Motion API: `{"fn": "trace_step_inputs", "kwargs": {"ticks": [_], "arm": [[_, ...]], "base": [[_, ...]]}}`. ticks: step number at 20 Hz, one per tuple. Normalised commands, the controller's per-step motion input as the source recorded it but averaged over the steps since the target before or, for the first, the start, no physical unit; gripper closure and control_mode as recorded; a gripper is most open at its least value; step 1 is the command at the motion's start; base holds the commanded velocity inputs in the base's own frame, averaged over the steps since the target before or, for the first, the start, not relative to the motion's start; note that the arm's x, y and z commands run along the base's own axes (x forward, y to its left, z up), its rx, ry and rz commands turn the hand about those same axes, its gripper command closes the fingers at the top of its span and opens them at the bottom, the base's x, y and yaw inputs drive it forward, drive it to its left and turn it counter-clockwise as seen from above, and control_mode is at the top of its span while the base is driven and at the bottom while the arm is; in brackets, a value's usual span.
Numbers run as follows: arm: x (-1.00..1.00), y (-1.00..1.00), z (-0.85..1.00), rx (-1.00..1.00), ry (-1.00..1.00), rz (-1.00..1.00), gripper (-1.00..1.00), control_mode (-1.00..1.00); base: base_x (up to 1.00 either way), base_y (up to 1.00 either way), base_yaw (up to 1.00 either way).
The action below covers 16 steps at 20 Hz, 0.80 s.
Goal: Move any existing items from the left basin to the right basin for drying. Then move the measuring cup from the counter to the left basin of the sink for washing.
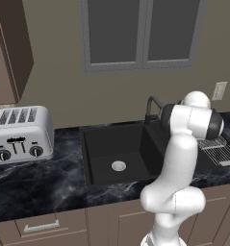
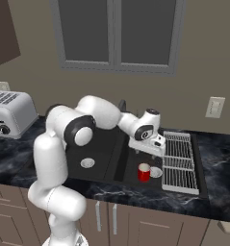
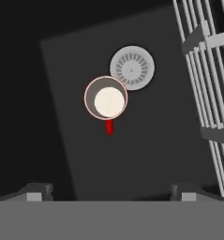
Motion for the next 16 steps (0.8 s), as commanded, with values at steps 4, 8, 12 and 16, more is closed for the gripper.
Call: {"fn": "trace_step_inputs", "kwargs": {"ticks": [4, 8, 12, 16], "arm": [[-0.04, -0.17, 0.44, 0.0, 0.0, -0.07, -1.0, -1.0], [-0.03, -0.24, 0.37, 0.0, 0.01, -0.08, -1.0, -1.0], [-0.05, -0.3, 0.31, 0.0, 0.01, -0.09, -1.0, -1.0], [-0.07, -0.34, 0.24, 0.0, 0.01, -0.1, -1.0, -1.0]], "base": [[0.0, 0.0, 0.0], [0.0, 0.0, 0.0], [0.0, 0.0, 0.0], [0.0, 0.0, 0.0]]}}
